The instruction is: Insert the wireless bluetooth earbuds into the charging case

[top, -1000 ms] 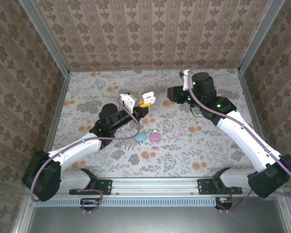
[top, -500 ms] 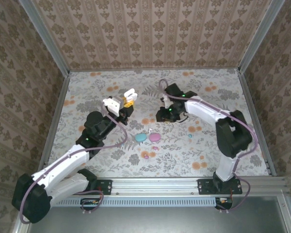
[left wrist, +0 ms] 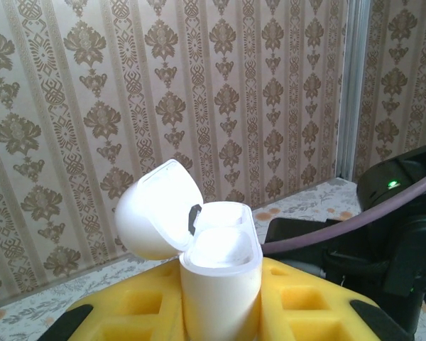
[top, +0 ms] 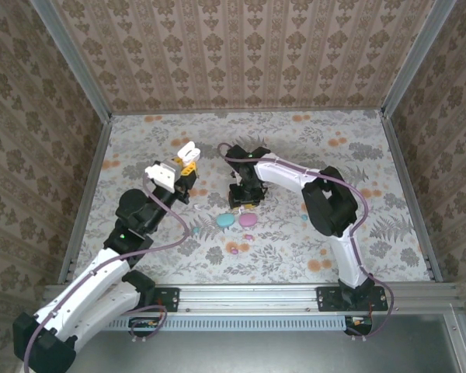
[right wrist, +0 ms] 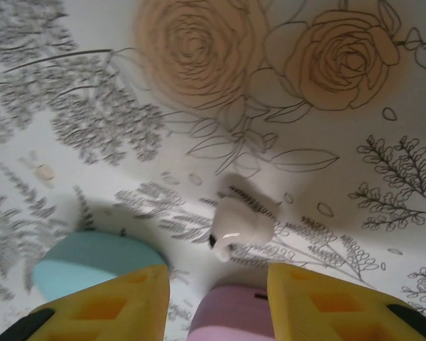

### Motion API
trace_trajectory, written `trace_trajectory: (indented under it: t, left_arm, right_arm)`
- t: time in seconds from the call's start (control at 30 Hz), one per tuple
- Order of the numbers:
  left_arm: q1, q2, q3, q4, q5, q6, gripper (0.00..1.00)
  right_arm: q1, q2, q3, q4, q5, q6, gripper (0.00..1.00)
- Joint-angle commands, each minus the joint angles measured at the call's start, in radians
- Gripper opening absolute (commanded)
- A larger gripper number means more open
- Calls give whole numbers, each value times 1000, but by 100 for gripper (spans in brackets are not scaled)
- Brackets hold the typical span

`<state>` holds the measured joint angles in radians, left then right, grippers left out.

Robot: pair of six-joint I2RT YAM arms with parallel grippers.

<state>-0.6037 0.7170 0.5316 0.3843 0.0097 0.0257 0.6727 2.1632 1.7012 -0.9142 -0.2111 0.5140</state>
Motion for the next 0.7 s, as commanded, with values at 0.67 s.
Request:
trace_trajectory:
  t: [0.67]
  left_arm:
    - [19,16,-9,21,29,-1,25]
  right_arm:
    - [65,121,196,-186,225,94,30]
